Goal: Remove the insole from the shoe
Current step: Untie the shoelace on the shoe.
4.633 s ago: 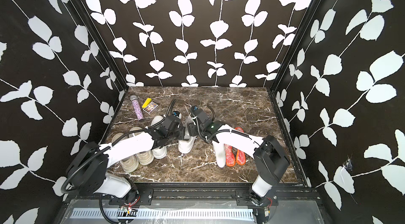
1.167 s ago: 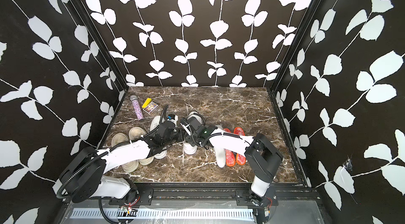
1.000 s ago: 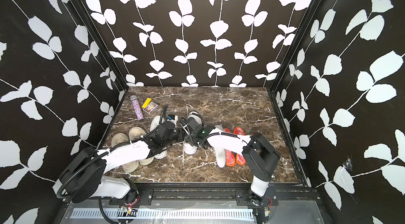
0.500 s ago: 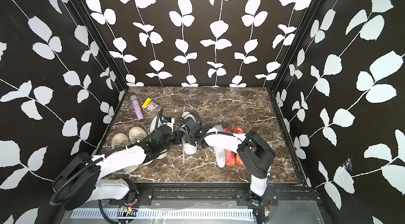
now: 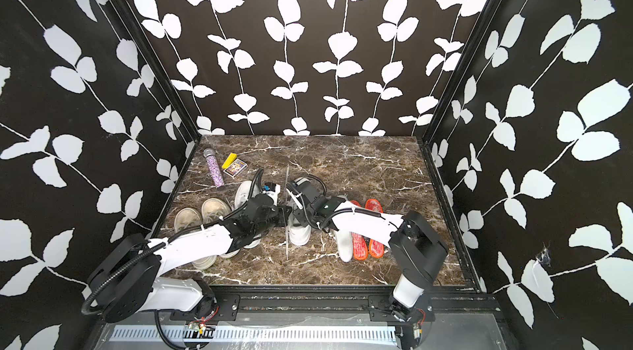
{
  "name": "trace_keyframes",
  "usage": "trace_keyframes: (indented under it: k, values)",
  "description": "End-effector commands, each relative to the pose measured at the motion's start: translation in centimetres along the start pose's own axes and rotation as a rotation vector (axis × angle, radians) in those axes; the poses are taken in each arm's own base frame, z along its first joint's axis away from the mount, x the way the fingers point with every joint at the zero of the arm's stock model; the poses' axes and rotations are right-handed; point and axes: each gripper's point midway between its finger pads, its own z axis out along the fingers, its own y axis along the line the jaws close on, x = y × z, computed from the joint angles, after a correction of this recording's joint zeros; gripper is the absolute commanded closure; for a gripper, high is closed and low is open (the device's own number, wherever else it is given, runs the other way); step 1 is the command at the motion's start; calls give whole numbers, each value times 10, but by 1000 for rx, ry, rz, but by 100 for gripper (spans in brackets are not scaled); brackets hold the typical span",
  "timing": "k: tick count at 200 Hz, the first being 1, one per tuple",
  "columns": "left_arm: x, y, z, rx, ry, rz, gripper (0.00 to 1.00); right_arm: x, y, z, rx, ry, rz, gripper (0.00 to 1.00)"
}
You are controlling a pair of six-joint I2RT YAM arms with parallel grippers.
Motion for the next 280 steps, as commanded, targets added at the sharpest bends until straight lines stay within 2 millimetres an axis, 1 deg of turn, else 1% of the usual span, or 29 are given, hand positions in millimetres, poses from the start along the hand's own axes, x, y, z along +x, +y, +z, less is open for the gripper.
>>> trace_keyframes:
  k: [1, 21, 37, 72, 105, 123, 143, 176, 199, 216, 243, 280]
  values:
    - [-14, -25, 0, 58, -12, 68, 100, -29, -7, -26, -7, -108, 64, 100]
    - [-12, -28, 0, 32, 10, 155, 96, -35, -8, -35, -23, -136, 98, 100]
    - [-10, -27, -2, 19, 24, 218, 91, -38, -8, -40, -50, -154, 132, 100]
    - [-11, -29, -13, 21, 30, 365, 69, -35, -9, -40, -122, -133, 187, 100]
    - [-14, -31, -23, 27, 32, 543, 51, -36, 1, -43, -200, -123, 162, 100]
    - [-18, -34, -23, 31, 30, 623, 46, -36, 6, -44, -231, -115, 151, 100]
    - [-19, -38, -19, 39, 38, 684, 43, -38, 9, -46, -247, -118, 144, 100]
    - [-19, -46, -13, 79, 34, 726, 40, -38, 13, -48, -270, -117, 139, 100]
    - [-10, -54, -10, 142, 57, 748, 40, -37, 15, -48, -284, -114, 139, 100]
    - [-3, -62, -14, 206, 70, 765, 41, -36, 13, -48, -273, -114, 140, 100]
    - [6, -68, -19, 271, 79, 781, 42, -37, 14, -50, -278, -131, 142, 100]
    - [10, -71, -22, 308, 64, 793, 51, -41, 19, -50, -309, -158, 142, 100]
